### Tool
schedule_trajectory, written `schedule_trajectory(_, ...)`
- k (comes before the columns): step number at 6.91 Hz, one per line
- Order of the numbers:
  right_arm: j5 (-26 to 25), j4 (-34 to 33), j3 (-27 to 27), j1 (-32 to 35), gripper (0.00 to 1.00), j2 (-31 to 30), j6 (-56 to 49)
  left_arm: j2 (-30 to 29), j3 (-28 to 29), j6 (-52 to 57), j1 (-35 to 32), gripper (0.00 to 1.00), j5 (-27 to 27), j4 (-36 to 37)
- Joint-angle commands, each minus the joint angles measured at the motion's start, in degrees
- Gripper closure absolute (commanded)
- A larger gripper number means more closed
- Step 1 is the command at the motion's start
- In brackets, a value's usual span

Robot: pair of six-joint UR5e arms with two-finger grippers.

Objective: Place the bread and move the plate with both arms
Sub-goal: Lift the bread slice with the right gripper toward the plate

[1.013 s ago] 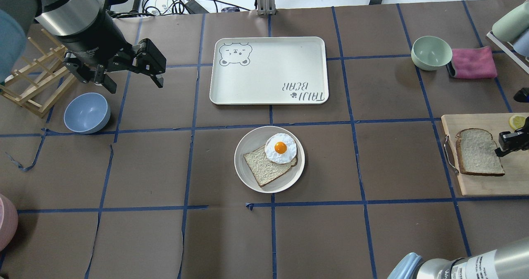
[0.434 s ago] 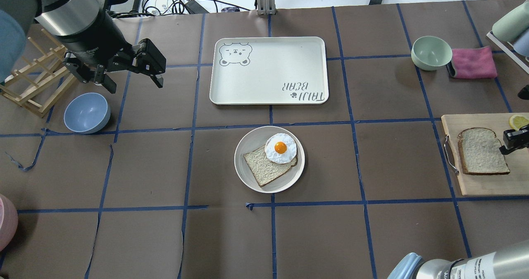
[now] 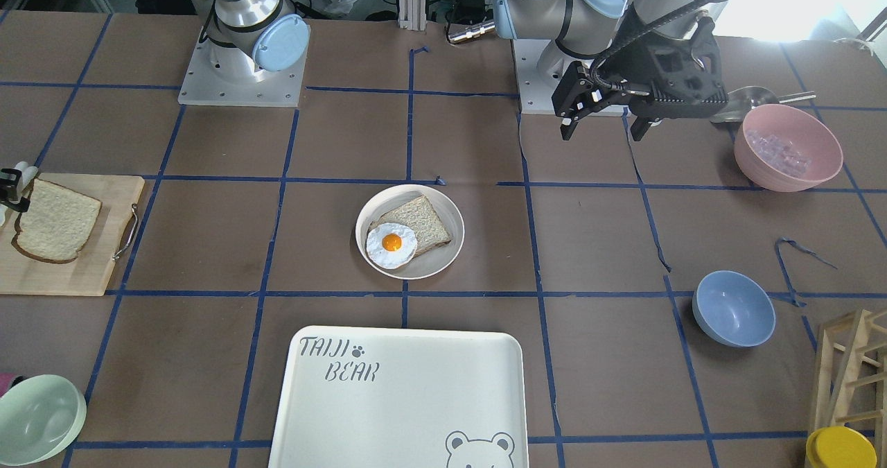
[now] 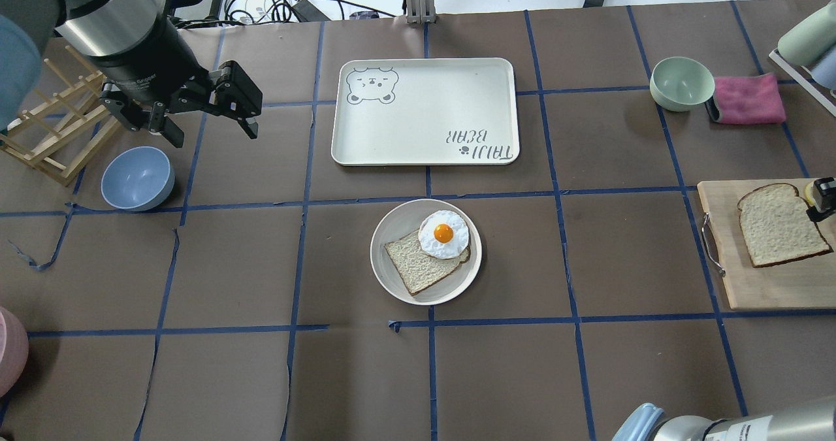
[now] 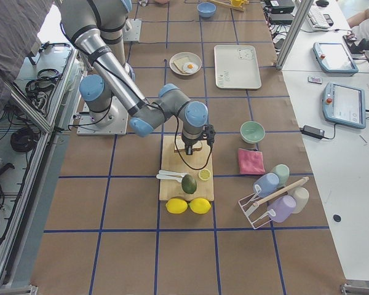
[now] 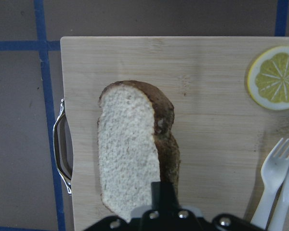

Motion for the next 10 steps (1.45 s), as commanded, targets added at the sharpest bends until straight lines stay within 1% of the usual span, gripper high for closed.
schedule_trajectory(1, -2.5, 10.8, -8.2, 6.4, 1.0, -3.1, 6.2, 0.0, 0.0, 0.0, 0.0, 0.0, 0.0, 0.0)
schedule_trajectory(2, -3.8, 14.9, -12.7, 9.7, 1.0, -3.4, 9.0, 0.0, 0.0, 0.0, 0.0, 0.0, 0.0, 0.0)
schedule_trajectory(3, -4.0, 16.5, -15.6, 13.0, 1.0, -3.2, 10.9, 0.0, 0.0, 0.0, 0.0, 0.0, 0.0, 0.0)
schedule_trajectory(6, -3.4, 16.5, -16.3, 29.5, 1.0, -3.4, 26.9, 0.0, 0.0, 0.0, 0.0, 0.0, -0.1, 0.0)
schedule_trajectory(7, -2.5, 16.5, -16.3, 36.0, 1.0, -3.3, 34.5, 0.0, 0.0, 0.0, 0.0, 0.0, -0.1, 0.0)
schedule_trajectory(8, 0.1, 16.5, -15.9, 44.5, 1.0, -3.1, 46.2, 0.0, 0.0, 0.0, 0.0, 0.0, -0.1, 0.0)
schedule_trajectory(9, 0.7, 15.3, -16.0, 53.5, 1.0, -2.1, 56.4, 0.0, 0.0, 0.0, 0.0, 0.0, -0.1, 0.0)
schedule_trajectory(10, 4.3, 12.0, -16.1, 59.2, 1.0, -0.4, 65.7, 0.0, 0.0, 0.0, 0.0, 0.0, 0.0, 0.0)
